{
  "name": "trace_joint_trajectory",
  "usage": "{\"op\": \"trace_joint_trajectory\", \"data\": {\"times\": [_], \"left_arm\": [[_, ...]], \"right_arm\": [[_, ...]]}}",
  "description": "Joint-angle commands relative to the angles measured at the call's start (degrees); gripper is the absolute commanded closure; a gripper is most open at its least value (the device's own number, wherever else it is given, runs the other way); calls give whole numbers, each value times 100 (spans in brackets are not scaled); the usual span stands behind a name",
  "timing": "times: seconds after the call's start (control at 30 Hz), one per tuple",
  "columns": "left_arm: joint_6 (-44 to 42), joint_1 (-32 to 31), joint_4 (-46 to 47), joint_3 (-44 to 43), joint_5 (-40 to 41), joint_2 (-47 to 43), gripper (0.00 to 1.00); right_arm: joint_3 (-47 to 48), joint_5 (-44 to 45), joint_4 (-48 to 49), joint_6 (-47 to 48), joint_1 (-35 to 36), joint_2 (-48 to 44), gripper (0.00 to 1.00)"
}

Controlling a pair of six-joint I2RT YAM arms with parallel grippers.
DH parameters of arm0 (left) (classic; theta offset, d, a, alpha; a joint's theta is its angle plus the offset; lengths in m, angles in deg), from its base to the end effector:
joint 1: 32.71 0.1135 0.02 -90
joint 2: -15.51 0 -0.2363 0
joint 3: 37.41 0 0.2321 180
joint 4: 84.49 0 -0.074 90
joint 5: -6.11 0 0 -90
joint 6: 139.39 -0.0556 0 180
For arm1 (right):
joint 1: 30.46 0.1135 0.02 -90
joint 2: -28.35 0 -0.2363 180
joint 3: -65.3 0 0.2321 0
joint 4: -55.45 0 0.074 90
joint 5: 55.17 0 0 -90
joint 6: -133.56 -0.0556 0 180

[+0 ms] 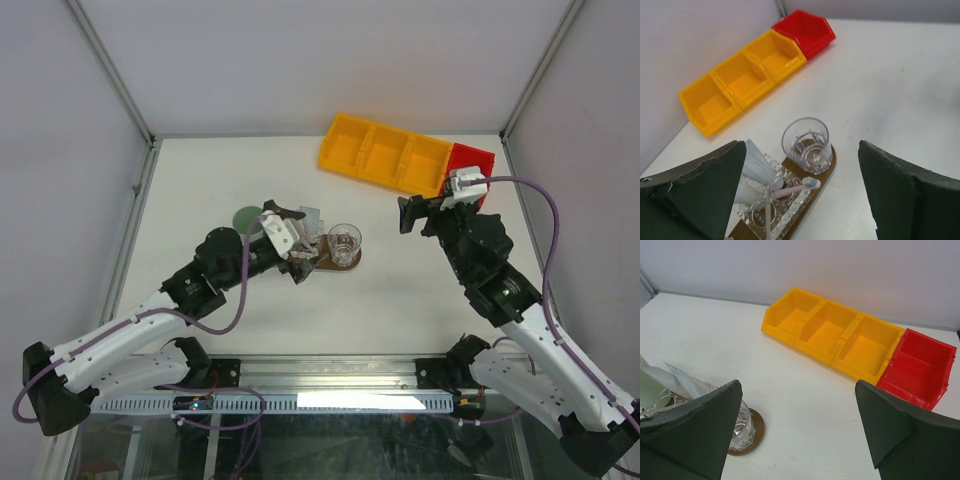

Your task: Prepare toiletry sets of a toothbrush and toothpaste on the tray

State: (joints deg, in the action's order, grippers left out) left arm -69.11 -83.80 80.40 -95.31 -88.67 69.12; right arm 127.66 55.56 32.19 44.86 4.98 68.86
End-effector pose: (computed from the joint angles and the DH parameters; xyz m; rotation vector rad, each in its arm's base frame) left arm 0.1461 -0.1884 0.2968 1.0824 1.4166 -0.4700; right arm 0.1595 0.0893 0.3503 -0.2291 1.5800 0.1753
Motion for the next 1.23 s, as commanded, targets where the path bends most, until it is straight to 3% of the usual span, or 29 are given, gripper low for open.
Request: {"op": "trace_joint_trajectory", "data": {"times": [0.0, 0.23, 0.5, 0.87, 1.2], "left_arm": [[978, 327, 1116, 68, -161, -636, 1], [2186, 1292, 1526, -250, 955, -890, 1], [1833, 1894, 1648, -617, 2804, -1189, 1], [1164, 2402, 1865, -235, 3058, -2203, 1], [1019, 2549, 1999, 173, 2912, -2313, 1]], "right_arm": [[406, 275, -142, -208, -19, 81, 1], [604, 646, -419, -318, -20, 86, 0], [781, 1113, -605, -305, -15, -249, 1], [843, 1452, -639, -244, -15, -804, 1], [775, 1813, -702, -350, -12, -815, 0]]}}
